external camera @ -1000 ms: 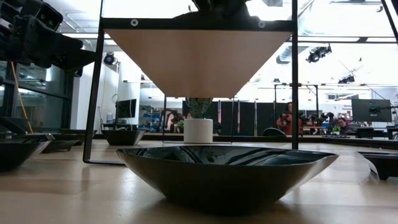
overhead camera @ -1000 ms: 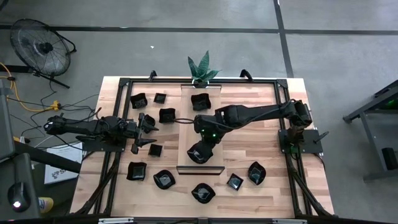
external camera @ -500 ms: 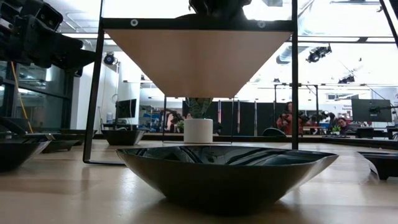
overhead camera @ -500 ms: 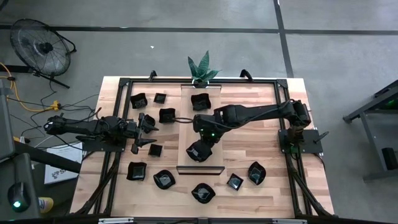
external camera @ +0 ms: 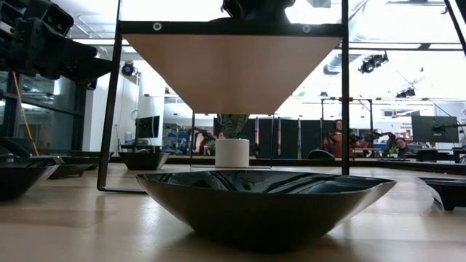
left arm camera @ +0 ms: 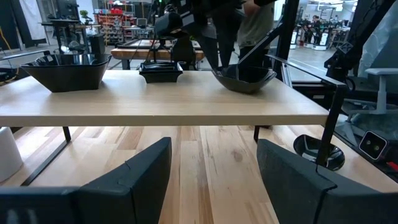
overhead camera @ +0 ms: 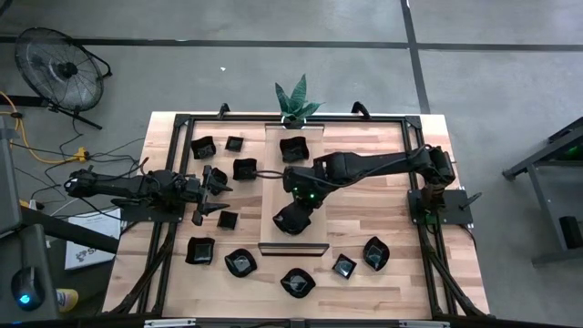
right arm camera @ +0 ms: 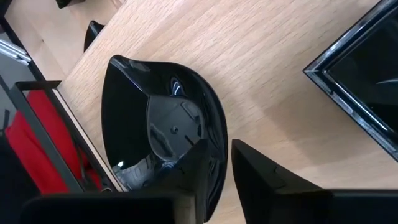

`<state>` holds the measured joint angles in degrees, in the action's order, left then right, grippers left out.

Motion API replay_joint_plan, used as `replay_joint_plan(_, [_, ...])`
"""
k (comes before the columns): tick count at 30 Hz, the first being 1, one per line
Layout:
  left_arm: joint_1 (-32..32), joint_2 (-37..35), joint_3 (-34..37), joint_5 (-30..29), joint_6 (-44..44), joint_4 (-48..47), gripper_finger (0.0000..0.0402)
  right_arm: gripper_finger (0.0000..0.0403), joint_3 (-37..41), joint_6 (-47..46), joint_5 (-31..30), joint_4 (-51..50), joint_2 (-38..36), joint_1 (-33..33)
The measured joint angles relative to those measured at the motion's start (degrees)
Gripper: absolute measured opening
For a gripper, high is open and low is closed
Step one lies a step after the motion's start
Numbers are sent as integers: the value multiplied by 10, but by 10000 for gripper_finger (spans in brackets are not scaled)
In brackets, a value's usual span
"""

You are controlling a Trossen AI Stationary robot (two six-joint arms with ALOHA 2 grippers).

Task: Pick & Place Mini shaped plates
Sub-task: Stack the black leaf shaped plate on top of the black leaf shaped plate on the shelf

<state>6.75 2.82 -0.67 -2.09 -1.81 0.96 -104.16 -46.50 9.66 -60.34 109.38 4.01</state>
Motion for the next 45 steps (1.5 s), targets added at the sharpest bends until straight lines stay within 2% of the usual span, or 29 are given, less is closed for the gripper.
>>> replay_joint_plan(7, [0,0,0,0,0,0,234,91,0,-14,0,-3,-11,0])
replay_joint_plan(24, [0,0,0,0,0,0,234,92,0,-18,-6,-51,-42,15])
replay_joint_plan(38, [0,0,0,0,0,0,234,92,0,-82,-82,-179,-61,41])
replay_joint_plan(41, [0,0,0,0,0,0,234,91,0,-109,-85,-209,-62,46])
replay_joint_plan(45, [0,0,0,0,0,0,234,92,0,-161,-126,-273,-68,55])
